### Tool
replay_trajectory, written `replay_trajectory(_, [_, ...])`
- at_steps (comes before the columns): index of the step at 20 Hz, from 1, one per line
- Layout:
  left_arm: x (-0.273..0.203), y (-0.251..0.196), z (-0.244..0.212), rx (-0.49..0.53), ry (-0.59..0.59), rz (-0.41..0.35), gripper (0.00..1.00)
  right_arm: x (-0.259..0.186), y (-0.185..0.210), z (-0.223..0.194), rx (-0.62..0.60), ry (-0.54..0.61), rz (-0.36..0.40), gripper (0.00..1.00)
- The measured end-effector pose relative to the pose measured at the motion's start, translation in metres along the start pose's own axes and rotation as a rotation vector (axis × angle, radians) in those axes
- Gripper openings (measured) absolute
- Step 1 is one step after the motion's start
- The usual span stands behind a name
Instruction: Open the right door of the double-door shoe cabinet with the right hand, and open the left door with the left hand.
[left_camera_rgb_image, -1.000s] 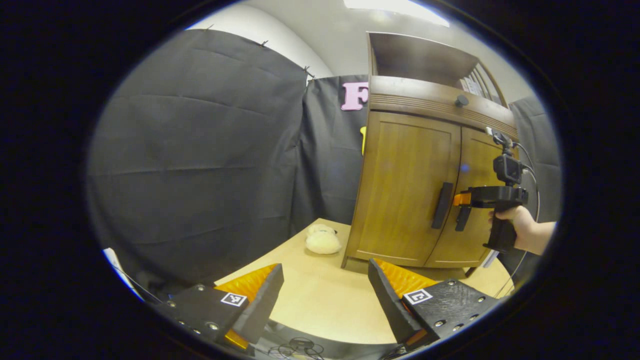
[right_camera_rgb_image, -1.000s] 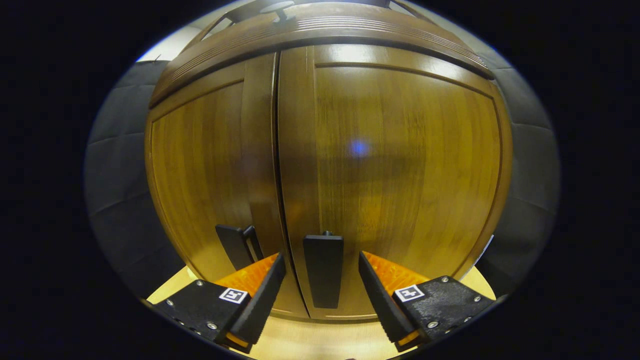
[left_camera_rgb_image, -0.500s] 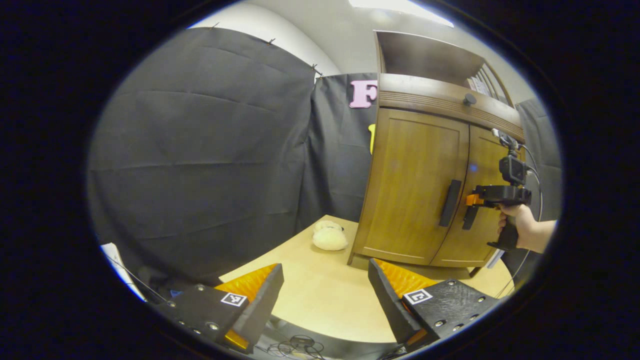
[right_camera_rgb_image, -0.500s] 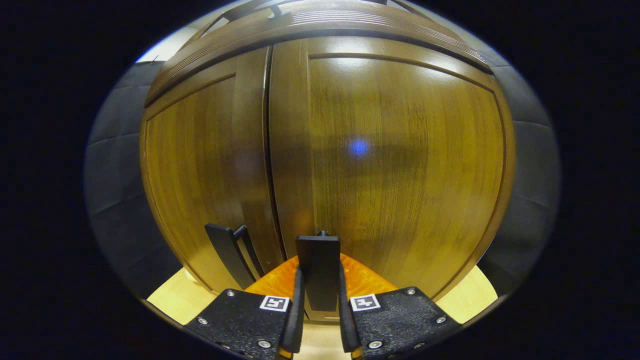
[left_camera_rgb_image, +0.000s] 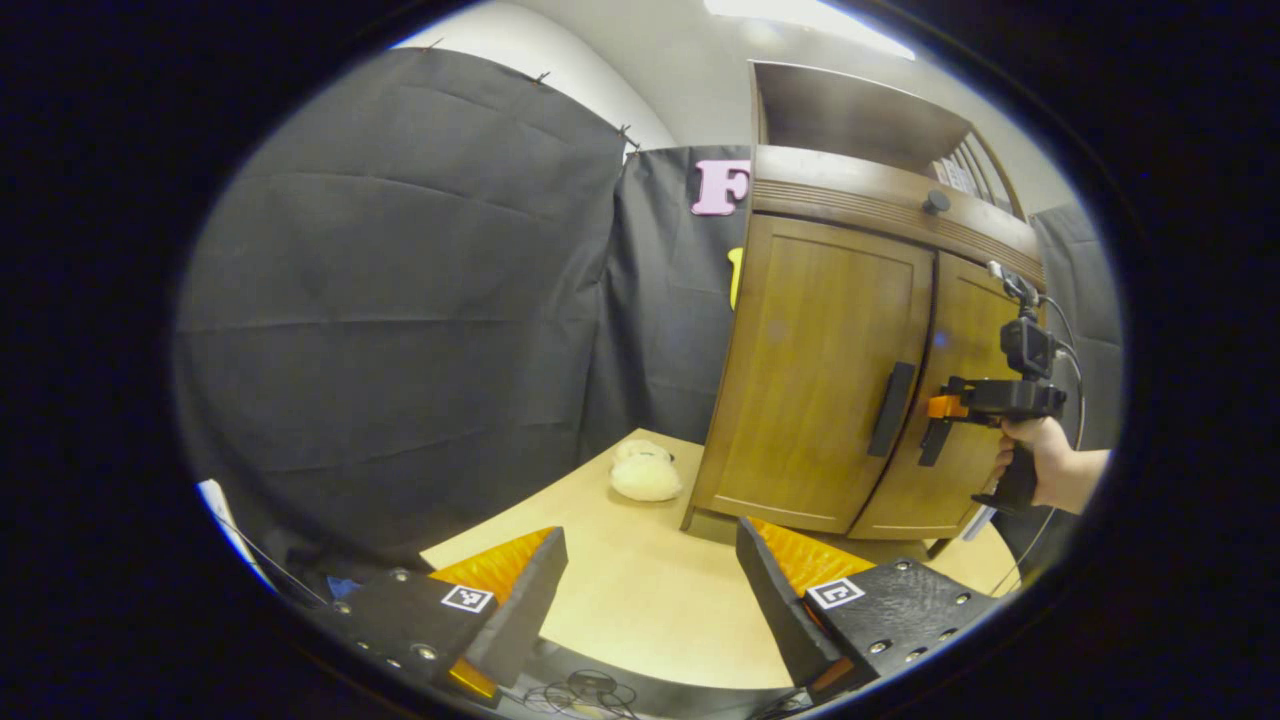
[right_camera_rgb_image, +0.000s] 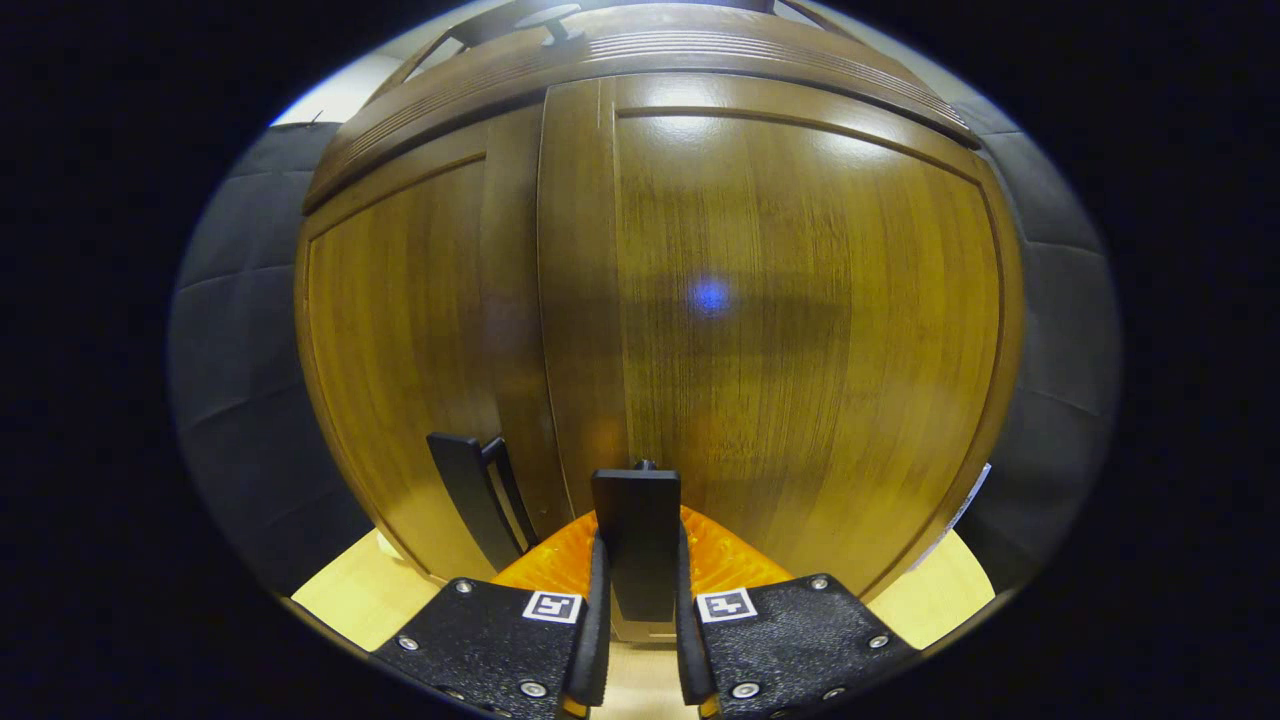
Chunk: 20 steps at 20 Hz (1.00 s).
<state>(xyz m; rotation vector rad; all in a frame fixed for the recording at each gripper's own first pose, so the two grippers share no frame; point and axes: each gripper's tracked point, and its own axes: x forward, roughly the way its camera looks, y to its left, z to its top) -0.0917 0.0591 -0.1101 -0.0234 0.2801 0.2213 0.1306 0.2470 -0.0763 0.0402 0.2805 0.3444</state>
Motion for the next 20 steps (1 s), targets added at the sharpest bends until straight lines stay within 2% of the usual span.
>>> replay_trajectory(3, [-0.003,-0.007,0.0,0.015,-0.005,-0.003,0.98,-0.006,-0.001,-0.002,0.004,0.006,0.011,0.29])
replay_trajectory(4, [-0.003,-0.007,0.0,0.014,-0.002,-0.007,1.0,-0.008,0.0,-0.002,0.005,0.005,0.013,0.29])
replay_trajectory(9, [0.0,-0.008,0.001,0.017,0.005,-0.026,1.0,-0.013,0.0,-0.002,0.001,0.0,0.022,0.29])
replay_trajectory(10, [0.001,-0.01,0.001,0.02,0.005,-0.032,0.97,-0.013,0.001,-0.002,0.003,0.0,0.026,0.29])
replay_trajectory(20, [0.008,-0.023,0.007,0.06,-0.013,-0.095,1.0,-0.012,0.002,-0.003,0.005,0.0,0.045,0.29])
